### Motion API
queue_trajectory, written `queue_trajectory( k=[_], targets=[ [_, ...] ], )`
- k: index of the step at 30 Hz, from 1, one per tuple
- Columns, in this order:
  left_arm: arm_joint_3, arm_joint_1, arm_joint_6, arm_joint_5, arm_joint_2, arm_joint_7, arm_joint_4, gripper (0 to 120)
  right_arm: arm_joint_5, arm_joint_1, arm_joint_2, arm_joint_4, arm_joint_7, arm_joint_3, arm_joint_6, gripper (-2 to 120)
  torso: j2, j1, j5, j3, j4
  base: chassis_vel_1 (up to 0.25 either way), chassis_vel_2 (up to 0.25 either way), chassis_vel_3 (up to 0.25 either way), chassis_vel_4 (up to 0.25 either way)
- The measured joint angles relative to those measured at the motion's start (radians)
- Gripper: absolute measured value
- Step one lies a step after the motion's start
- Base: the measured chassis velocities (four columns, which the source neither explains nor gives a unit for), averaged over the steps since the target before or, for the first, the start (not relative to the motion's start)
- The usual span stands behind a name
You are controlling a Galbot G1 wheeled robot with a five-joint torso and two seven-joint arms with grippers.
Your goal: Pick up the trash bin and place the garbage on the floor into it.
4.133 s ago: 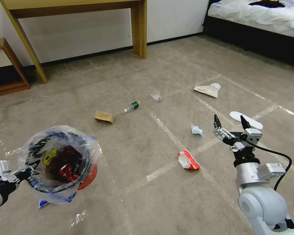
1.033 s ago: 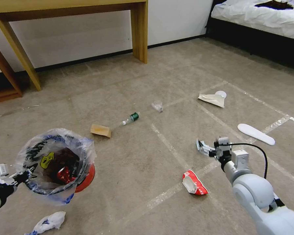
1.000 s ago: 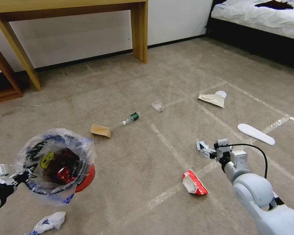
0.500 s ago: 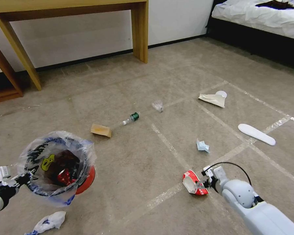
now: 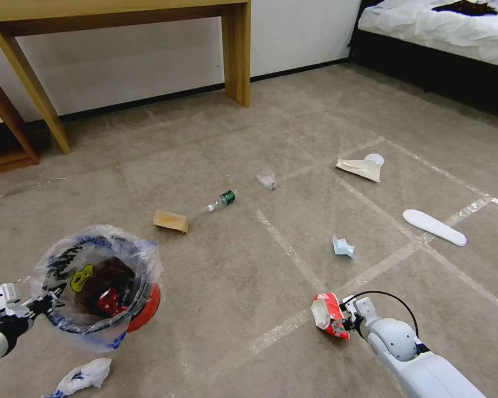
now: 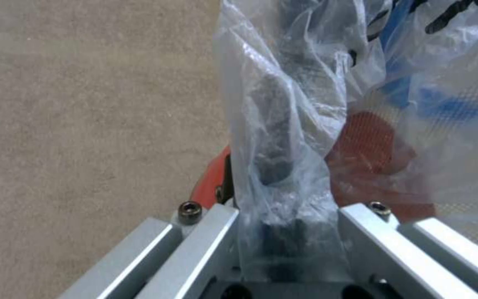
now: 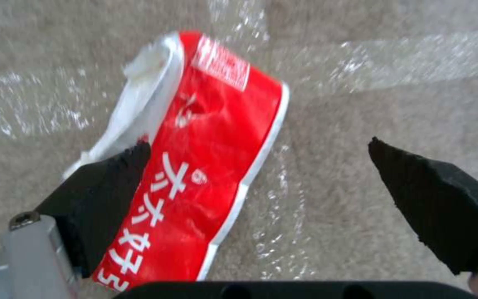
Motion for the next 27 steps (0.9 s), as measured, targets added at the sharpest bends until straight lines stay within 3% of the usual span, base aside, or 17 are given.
queue_trajectory(
  k=[9, 17, 27],
  targets=[
    [0.006, -0.004, 0.0, 0.005, -0.001, 0.001, 0.005, 1, 0.063, -0.022, -0.018, 0.09, 0.028, 0.038, -0.054, 100, 0.0, 0.0, -0.0003, 0.0, -0.0001, 0.0, 0.0, 0.0, 0.0],
    [0.006, 0.006, 0.0, 0.005, -0.001, 0.003, -0.003, 1, 0.116, -0.04, 0.076, 0.069, 0.126, 0.039, -0.063, 100, 0.0, 0.0, -0.0001, 0.0, -0.0002, 0.0, 0.0, 0.0, 0.0],
    [0.001, 0.018, -0.004, 0.005, -0.001, 0.011, -0.003, 1, 0.124, -0.028, 0.172, 0.011, 0.151, 0.032, -0.061, 99, 0.0, 0.0, -0.0001, 0.0, 0.0, 0.0, 0.0, 0.0, 0.0]
  ],
)
